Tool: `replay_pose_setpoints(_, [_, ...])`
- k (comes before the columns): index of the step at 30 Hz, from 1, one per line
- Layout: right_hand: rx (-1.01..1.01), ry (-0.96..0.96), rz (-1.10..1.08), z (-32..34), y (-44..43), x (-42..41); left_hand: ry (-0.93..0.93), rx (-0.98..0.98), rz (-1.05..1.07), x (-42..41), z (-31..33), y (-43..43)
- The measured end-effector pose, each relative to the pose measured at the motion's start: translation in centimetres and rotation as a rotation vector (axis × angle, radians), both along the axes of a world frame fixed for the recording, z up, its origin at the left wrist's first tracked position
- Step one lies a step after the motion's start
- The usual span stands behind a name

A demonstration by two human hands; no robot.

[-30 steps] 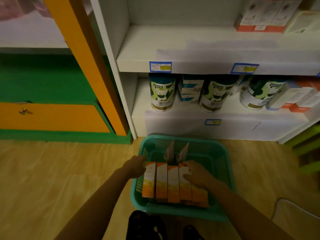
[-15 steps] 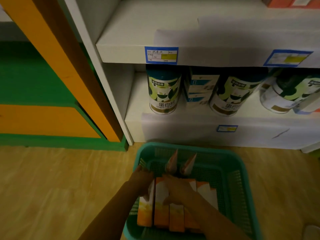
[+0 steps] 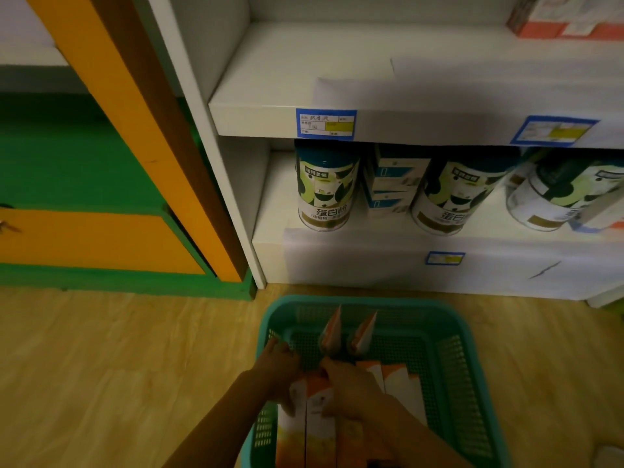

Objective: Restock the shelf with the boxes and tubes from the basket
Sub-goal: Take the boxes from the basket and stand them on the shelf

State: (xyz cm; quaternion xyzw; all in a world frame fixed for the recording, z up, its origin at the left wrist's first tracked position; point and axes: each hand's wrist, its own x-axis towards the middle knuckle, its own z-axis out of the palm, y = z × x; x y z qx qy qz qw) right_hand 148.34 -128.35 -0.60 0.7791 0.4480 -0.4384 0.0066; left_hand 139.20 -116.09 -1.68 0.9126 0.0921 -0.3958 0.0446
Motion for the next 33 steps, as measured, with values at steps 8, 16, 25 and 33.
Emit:
replay_pose_setpoints(8, [0.162, 0.053, -0.05, 6.3, -2.6, 0.5, -0.171, -0.364, 0.409, -2.8, 5.9, 0.1])
replay_pose_setpoints(16, [0.444, -0.049, -0.168, 21.9, -4.2, 3.7, -0.557, -0.282, 0.397, -2.5, 21.9, 1.6])
replay_pose_setpoints(25, [0.745, -0.267, -0.121, 42.4, -5.9, 7.1, -0.818, -0.099, 0.233, 0.3, 45.9, -0.1])
replay_pose_setpoints(33, [0.843, -0.369, -0.083, 57.1, -6.8, 8.7, -0.992, -0.026, 0.217, 2.1, 61.0, 0.0])
